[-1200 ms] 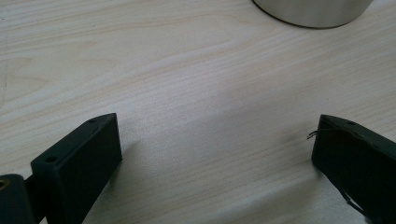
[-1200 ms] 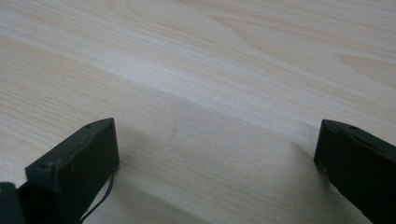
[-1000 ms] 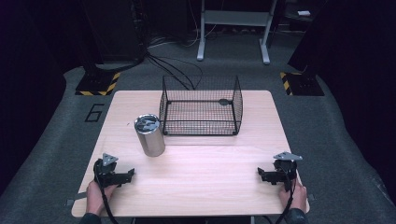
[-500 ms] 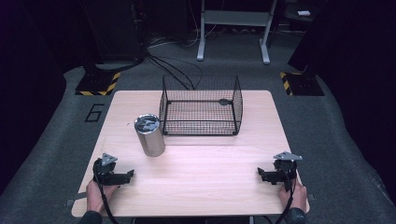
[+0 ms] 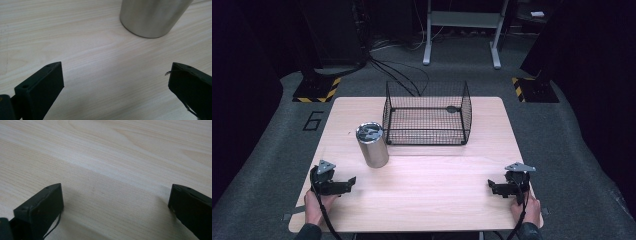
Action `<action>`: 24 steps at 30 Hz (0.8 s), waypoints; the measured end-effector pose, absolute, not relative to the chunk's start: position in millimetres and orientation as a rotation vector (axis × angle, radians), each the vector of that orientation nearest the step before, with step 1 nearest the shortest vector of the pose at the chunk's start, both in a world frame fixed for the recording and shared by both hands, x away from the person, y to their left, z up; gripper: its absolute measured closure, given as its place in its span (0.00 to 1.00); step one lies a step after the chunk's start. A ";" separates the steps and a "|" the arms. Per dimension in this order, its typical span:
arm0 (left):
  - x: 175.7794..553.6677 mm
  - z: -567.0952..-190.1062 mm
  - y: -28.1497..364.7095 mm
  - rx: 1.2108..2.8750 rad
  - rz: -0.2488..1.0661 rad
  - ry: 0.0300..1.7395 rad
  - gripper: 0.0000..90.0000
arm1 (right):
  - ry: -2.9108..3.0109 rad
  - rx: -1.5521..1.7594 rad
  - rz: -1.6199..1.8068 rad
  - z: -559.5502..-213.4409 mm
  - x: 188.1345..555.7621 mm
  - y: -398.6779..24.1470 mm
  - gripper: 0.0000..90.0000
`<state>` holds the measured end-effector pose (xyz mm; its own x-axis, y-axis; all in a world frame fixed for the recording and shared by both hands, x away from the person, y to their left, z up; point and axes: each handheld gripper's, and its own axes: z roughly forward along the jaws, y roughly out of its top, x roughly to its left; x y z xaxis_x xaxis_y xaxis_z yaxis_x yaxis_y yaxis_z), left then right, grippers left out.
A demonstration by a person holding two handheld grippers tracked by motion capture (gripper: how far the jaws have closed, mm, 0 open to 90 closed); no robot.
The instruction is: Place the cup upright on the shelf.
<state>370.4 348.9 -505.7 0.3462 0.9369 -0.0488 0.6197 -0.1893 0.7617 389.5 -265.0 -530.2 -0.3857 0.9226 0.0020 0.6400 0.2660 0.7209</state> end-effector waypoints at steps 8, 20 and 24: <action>374.7 -490.1 338.4 1.859 0.565 1.310 0.00 | 2.123 1.413 0.906 -530.2 389.6 -265.1 0.00; 382.7 -470.8 325.0 1.820 0.569 1.250 0.00 | 2.123 1.411 0.906 -530.2 389.7 -265.2 0.00; 385.9 -464.6 319.5 1.812 0.581 1.226 0.00 | 2.123 1.411 0.906 -530.2 389.7 -265.2 0.00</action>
